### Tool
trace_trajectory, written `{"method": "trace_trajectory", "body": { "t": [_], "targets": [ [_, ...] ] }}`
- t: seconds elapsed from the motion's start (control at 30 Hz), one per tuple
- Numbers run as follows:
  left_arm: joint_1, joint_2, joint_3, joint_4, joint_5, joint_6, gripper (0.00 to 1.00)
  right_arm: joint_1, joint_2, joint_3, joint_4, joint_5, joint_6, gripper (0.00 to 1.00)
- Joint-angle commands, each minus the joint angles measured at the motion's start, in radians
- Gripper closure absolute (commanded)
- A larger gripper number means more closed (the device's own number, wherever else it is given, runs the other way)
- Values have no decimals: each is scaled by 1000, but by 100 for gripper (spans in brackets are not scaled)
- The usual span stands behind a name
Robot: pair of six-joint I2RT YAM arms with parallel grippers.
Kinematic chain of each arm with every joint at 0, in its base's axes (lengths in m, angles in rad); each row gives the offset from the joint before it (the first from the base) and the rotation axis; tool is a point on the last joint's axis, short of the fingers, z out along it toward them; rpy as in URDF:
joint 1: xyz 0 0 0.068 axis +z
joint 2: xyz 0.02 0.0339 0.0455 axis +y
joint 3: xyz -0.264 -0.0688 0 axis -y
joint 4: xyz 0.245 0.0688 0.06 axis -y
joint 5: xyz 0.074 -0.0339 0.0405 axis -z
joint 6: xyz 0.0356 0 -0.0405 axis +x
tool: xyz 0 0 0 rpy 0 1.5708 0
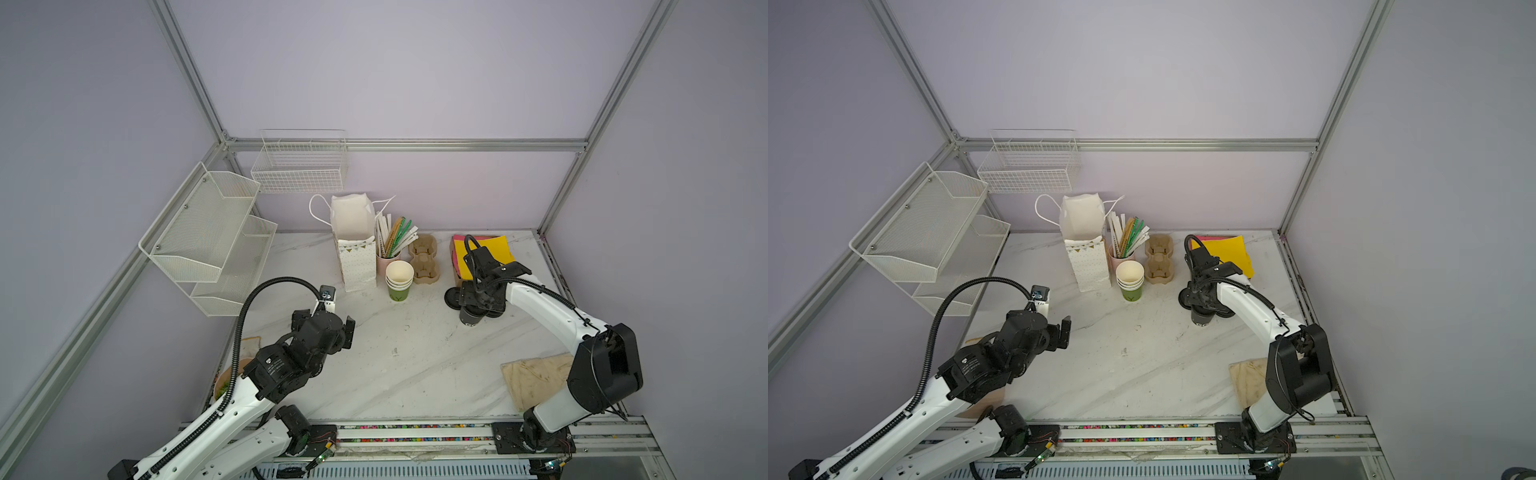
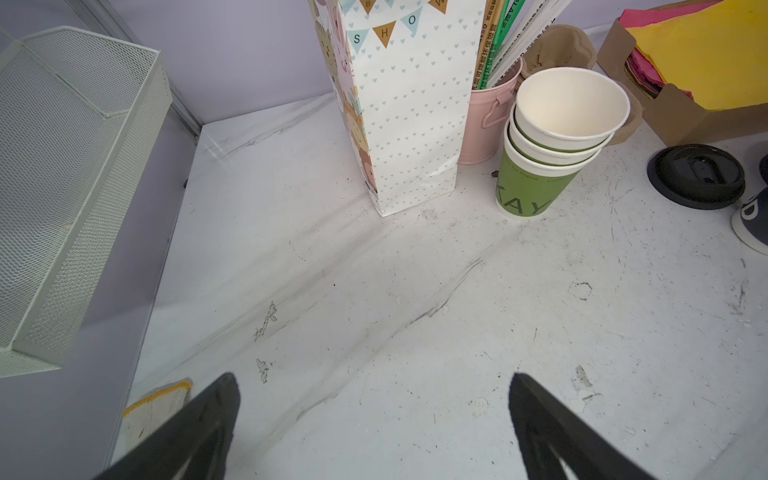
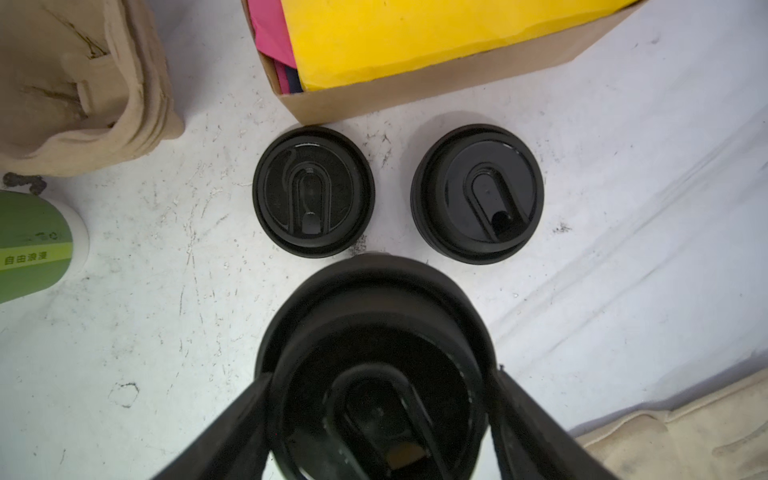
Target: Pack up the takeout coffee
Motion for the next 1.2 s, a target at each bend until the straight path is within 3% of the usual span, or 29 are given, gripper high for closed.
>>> {"method": "trace_trajectory", "body": {
  "t": [0.0, 0.3, 0.77, 1.0, 1.17],
  "targets": [
    [4, -3, -35, 31, -7, 18, 0, -7, 3, 41, -58, 9, -7, 15],
    [5, -4, -37, 31, -6, 18, 0, -13, 15, 113, -86, 20, -26, 7],
    [9, -1, -36, 34, -2, 20, 0, -13, -24, 166, -88, -6, -37, 8],
    [9, -9, -39, 38, 3, 18, 0, -13, -70, 197, 83, -154, -81, 10],
    [8, -15, -43, 41, 1, 17, 0, -14, 23, 273, 125, -226, -101, 11]
  ]
}}
